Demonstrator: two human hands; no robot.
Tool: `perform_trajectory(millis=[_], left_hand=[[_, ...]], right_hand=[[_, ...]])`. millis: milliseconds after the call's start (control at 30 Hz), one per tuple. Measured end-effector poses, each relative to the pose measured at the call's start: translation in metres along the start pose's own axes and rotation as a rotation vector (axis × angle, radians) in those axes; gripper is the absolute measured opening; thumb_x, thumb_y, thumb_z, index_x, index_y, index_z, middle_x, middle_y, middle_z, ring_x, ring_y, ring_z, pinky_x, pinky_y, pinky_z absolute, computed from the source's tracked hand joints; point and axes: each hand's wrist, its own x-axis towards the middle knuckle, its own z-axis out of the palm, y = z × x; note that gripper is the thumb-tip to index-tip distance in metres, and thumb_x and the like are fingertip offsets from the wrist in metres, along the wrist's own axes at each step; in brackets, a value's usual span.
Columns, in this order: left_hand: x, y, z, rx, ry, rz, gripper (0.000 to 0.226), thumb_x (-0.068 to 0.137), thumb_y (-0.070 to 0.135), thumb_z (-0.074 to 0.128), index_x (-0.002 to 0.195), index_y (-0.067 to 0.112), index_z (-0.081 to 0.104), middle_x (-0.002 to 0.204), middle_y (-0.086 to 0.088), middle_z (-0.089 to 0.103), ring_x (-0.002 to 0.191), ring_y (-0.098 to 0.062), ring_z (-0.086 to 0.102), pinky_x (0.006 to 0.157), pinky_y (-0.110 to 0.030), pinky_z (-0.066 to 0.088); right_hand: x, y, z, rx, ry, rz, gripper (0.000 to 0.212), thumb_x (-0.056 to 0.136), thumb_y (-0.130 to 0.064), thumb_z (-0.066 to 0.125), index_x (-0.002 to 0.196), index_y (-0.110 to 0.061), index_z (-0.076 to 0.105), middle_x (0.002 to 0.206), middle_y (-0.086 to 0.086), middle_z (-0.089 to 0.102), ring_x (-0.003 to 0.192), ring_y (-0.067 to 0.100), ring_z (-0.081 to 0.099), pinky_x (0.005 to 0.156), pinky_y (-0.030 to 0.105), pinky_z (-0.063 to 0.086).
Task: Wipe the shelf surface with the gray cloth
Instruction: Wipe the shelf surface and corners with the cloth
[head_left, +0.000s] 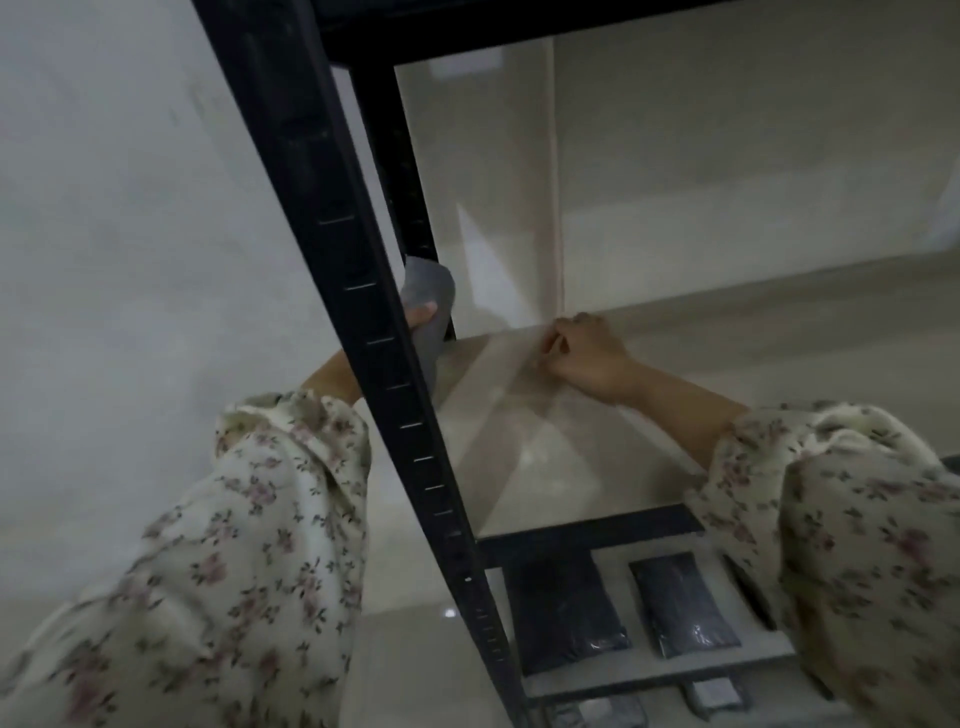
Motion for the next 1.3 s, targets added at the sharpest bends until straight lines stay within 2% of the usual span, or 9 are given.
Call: perform_trajectory(millis=[100, 267, 467, 567, 733, 900, 1000, 1167, 1300], left_hand=[[0.007, -0.009, 0.019, 0.316, 0.018, 0.073, 0.044, 0.088, 0.019, 0.062, 0.128, 0.005, 0.05, 0.123, -0.021, 0.058, 0.113, -0.035, 0.055, 0.091, -0.03, 0.043], [0.008, -0.031, 0.04, 0.912, 0.053, 0.082, 0.05, 0.092, 0.041, 0.048, 0.132, 0.012, 0.044, 0.12, -0.023, 0.048, 0.101, -0.04, 0.054, 0.093, -0.046, 0.044], [-0.02, -0.007, 0.04, 0.9, -0.203, 0.178, 0.045, 0.094, 0.035, 0.048, 0.133, 0.012, 0.046, 0.128, -0.017, 0.053, 0.115, -0.033, 0.053, 0.095, -0.035, 0.04], [-0.035, 0.001, 0.035, 0.779, -0.385, 0.211, 0.038, 0.092, 0.036, 0.053, 0.12, 0.01, 0.055, 0.12, -0.015, 0.059, 0.111, -0.029, 0.054, 0.091, -0.029, 0.038], [-0.003, 0.005, 0.034, 1.114, -0.085, 0.377, 0.052, 0.094, 0.042, 0.045, 0.139, 0.017, 0.036, 0.122, -0.014, 0.048, 0.109, -0.031, 0.053, 0.08, -0.035, 0.041], [0.001, -0.013, 0.049, 1.174, -0.082, 0.265, 0.055, 0.096, 0.041, 0.039, 0.144, 0.017, 0.028, 0.125, -0.015, 0.049, 0.111, -0.035, 0.053, 0.085, -0.041, 0.046], [-0.023, -0.007, 0.047, 1.119, -0.187, 0.313, 0.055, 0.096, 0.042, 0.04, 0.144, 0.019, 0.029, 0.124, -0.011, 0.05, 0.109, -0.031, 0.055, 0.087, -0.035, 0.042], [-0.051, 0.016, 0.03, 0.801, -0.469, 0.231, 0.035, 0.092, 0.035, 0.052, 0.117, 0.011, 0.057, 0.114, -0.009, 0.06, 0.107, -0.025, 0.055, 0.083, -0.023, 0.035], [-0.02, 0.023, 0.024, 1.009, -0.128, 0.329, 0.043, 0.095, 0.036, 0.047, 0.13, 0.012, 0.047, 0.119, -0.016, 0.055, 0.106, -0.03, 0.055, 0.078, -0.028, 0.034]], right_hand=[[-0.001, 0.016, 0.009, -0.174, -0.019, -0.048, 0.036, 0.084, -0.045, 0.058, 0.111, -0.021, 0.058, 0.124, 0.013, 0.047, 0.121, 0.031, 0.038, 0.102, 0.042, 0.035], [-0.001, 0.016, 0.016, -0.252, -0.008, -0.083, 0.042, 0.089, -0.053, 0.046, 0.118, -0.024, 0.055, 0.131, 0.009, 0.044, 0.126, 0.027, 0.035, 0.102, 0.04, 0.027], [0.001, 0.02, 0.011, -0.189, -0.045, -0.075, 0.04, 0.091, -0.051, 0.044, 0.119, -0.026, 0.057, 0.134, 0.008, 0.045, 0.13, 0.027, 0.035, 0.105, 0.039, 0.026], [0.002, 0.025, 0.008, -0.131, -0.064, -0.104, 0.035, 0.091, -0.047, 0.047, 0.109, -0.021, 0.062, 0.119, 0.01, 0.053, 0.12, 0.027, 0.045, 0.1, 0.038, 0.033], [0.001, 0.032, 0.001, 0.036, -0.024, -0.182, 0.032, 0.092, -0.034, 0.052, 0.072, -0.01, 0.06, 0.08, 0.012, 0.061, 0.089, 0.03, 0.058, 0.08, 0.041, 0.045], [0.0, 0.035, 0.008, -0.078, 0.009, -0.195, 0.031, 0.092, -0.038, 0.052, 0.097, -0.012, 0.069, 0.102, 0.015, 0.06, 0.099, 0.028, 0.055, 0.088, 0.037, 0.045], [0.001, 0.037, 0.01, -0.082, 0.025, -0.194, 0.033, 0.092, -0.038, 0.051, 0.099, -0.013, 0.069, 0.103, 0.016, 0.059, 0.102, 0.029, 0.054, 0.089, 0.036, 0.044], [0.007, 0.042, 0.012, -0.061, 0.024, -0.208, 0.027, 0.09, -0.034, 0.052, 0.088, -0.014, 0.07, 0.095, 0.015, 0.062, 0.097, 0.031, 0.056, 0.083, 0.036, 0.044], [0.004, 0.039, 0.01, -0.045, 0.036, -0.162, 0.039, 0.093, -0.039, 0.049, 0.089, -0.006, 0.068, 0.091, 0.011, 0.054, 0.094, 0.026, 0.052, 0.084, 0.039, 0.045]])
